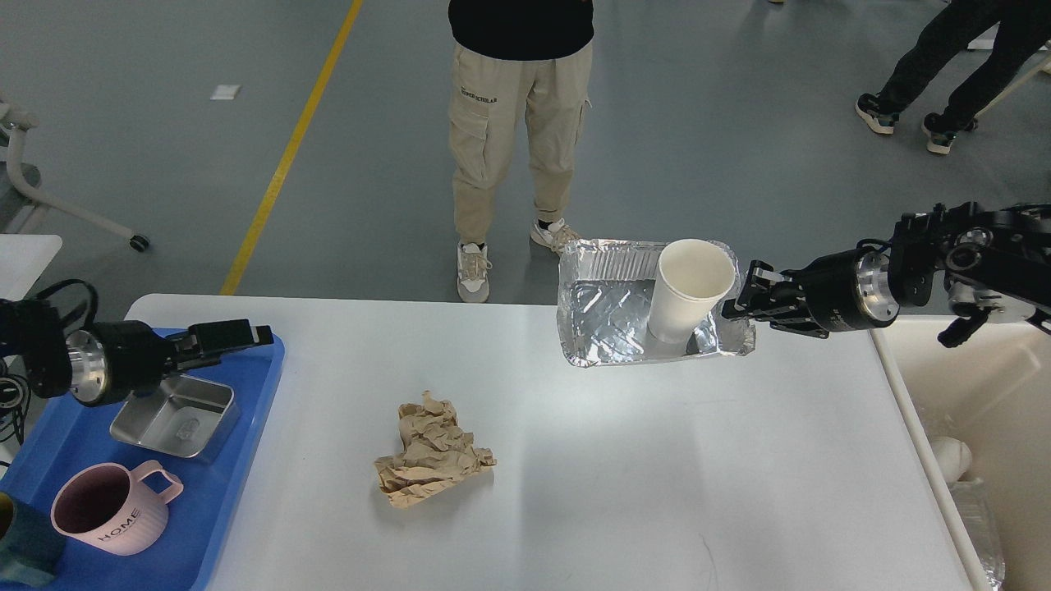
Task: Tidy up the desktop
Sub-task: 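Move the left gripper down toward the crumpled brown paper, then grasp the crumpled brown paper with the left gripper and lift it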
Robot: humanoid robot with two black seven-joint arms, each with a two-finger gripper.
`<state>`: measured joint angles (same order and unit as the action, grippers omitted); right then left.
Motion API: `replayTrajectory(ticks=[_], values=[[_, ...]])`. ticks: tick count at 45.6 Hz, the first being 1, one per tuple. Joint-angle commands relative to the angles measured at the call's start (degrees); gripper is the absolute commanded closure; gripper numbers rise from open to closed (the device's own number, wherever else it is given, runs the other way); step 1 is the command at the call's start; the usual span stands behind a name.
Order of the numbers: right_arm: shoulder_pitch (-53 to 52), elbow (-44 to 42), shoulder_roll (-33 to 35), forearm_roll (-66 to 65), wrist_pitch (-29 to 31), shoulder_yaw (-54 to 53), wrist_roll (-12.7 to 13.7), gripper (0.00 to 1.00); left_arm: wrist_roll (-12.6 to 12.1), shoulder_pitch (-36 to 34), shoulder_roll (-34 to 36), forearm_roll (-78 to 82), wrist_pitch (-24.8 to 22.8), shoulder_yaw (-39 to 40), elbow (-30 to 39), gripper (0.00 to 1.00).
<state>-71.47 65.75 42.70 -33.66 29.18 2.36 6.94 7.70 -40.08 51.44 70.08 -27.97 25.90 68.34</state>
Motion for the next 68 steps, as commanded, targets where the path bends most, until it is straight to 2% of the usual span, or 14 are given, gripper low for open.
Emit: replayTrajectory(ticks=[1,4,9,12,24,40,46,54,56,59,62,63,66,68], values=[[-0.24,-0.01,0.02,0.00,0.00,0.01,0.00,1.00,0.65,-4.65,-4.41,5.93,0.29,-7.52,-1.72,0.03],[-0.33,0.08,0.10,0.00,0.00,0.01,0.00,1.00,2.40,-6.32,-6.78,11.20,0.64,-10.25,-3.12,0.03],[-0.33,0.34,0.63,0.00,0.00,-0.17,0.00,1.00,6.00,-6.85,-11.00,18.32,0.99,-10.70,-5.67,0.04],[-0.33,0.78,0.81,0.00,0.00,-0.17,0.00,1.00,7.24,-6.94,-13.81,21.31,1.08,-10.70,-7.08,0.06],[-0.33,0.96,1.33,0.00,0.00,-0.25,0.00,1.00,7.86,-8.44,-25.15,28.17,1.25,-11.05,-11.56,0.06],[-0.24,2.71,3.71,0.00,0.00,-1.40,0.00,1.00,7.94,-10.02,-34.91,28.97,2.22,-19.04,-19.65,0.07],[-0.24,3.24,4.50,-0.09,0.00,-1.40,0.00,1.00,10.05,-9.93,-35.44,31.07,2.75,-20.98,-19.92,0.09],[-0.33,4.12,4.94,0.00,0.00,-1.66,0.00,1.00,13.48,-9.67,-34.92,33.36,7.40,-24.05,-20.35,0.10],[-0.33,4.21,5.02,-0.09,0.00,-1.84,0.00,1.00,14.53,-9.93,-34.74,33.45,8.11,-25.19,-20.36,0.16],[-0.24,4.21,5.20,0.00,0.00,-2.01,0.00,1.00,16.99,-10.11,-34.65,33.54,9.34,-26.60,-20.36,0.35],[-0.24,4.21,5.29,0.00,0.00,-2.01,0.00,1.00,18.66,-10.37,-34.65,33.54,10.13,-26.96,-20.36,0.49],[-0.16,4.21,5.29,-0.09,0.00,-2.01,0.00,1.00,18.93,-10.37,-34.65,33.63,10.22,-26.96,-20.36,0.55],[0.02,4.12,5.29,-0.09,0.00,-2.01,0.00,1.00,19.72,-10.55,-34.65,33.89,10.22,-27.04,-20.36,0.84],[0.11,4.12,5.29,-0.09,-0.09,-1.93,0.00,1.00,20.51,-10.63,-34.65,33.80,10.22,-26.96,-20.36,0.89]])
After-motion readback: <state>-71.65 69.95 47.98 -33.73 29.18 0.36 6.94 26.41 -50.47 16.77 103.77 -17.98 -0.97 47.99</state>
